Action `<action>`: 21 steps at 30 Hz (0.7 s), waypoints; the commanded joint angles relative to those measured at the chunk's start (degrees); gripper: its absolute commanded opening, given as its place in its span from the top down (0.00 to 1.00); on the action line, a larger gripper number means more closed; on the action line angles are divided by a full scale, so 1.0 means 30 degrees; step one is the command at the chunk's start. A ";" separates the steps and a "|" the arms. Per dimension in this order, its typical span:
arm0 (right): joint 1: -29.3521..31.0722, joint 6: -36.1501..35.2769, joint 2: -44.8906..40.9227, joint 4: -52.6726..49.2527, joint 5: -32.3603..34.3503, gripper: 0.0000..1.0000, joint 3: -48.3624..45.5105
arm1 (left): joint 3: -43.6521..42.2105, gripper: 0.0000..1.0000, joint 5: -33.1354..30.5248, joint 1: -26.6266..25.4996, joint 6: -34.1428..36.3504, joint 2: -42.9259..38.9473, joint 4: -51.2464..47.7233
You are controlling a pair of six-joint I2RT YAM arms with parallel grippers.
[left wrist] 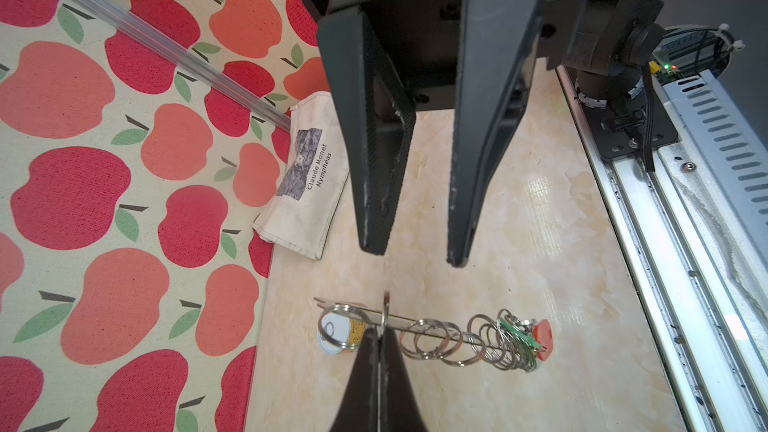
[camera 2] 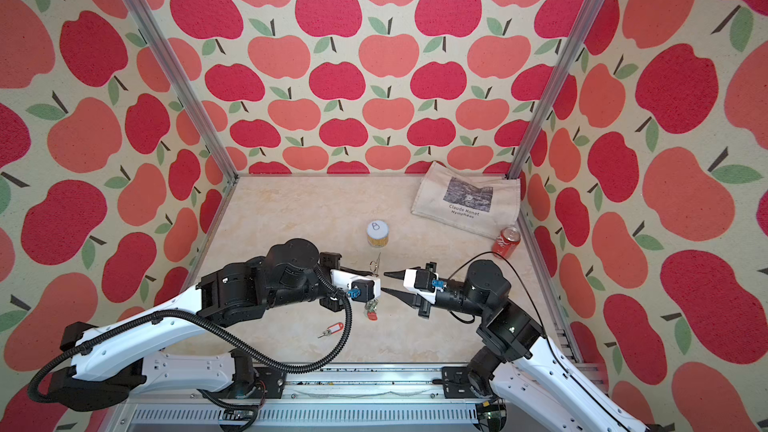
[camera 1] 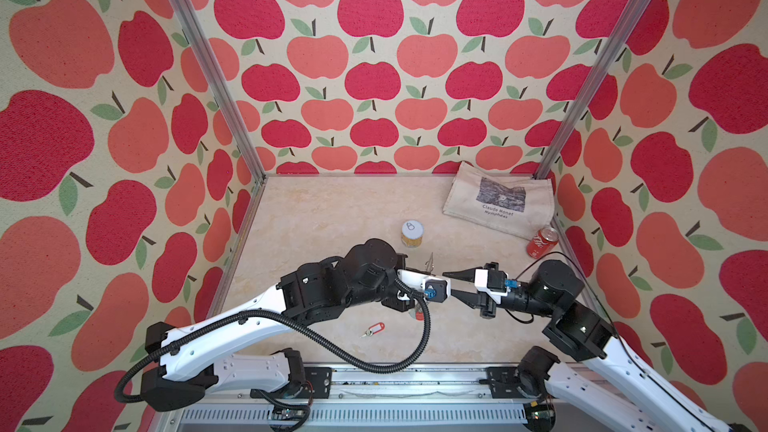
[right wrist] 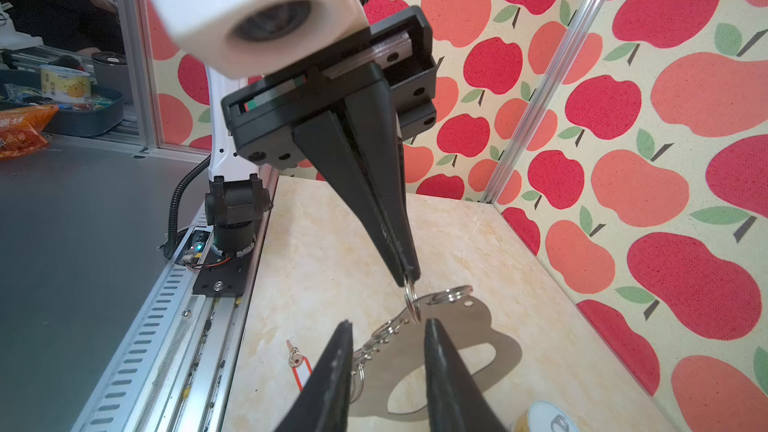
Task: Put the keys on the keyring
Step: 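Open the right gripper and draw it back while the left gripper holds the plate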
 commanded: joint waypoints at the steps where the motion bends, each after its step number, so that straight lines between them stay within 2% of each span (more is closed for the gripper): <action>1: 0.0138 -0.0321 0.0023 0.1244 0.0800 0.68 -0.0483 | 0.0490 1.00 0.0150 -0.0122 0.0167 -0.0416 0.0405; 15: 0.0200 0.0103 0.0703 0.2204 0.0967 0.71 -0.0658 | -0.0743 1.00 0.1572 0.0320 -0.1456 -0.1485 0.2091; 21: 0.0213 0.1738 0.0731 0.1842 0.2152 0.67 -0.0852 | -0.2446 1.00 0.1987 0.1283 -0.3231 -0.2446 0.3309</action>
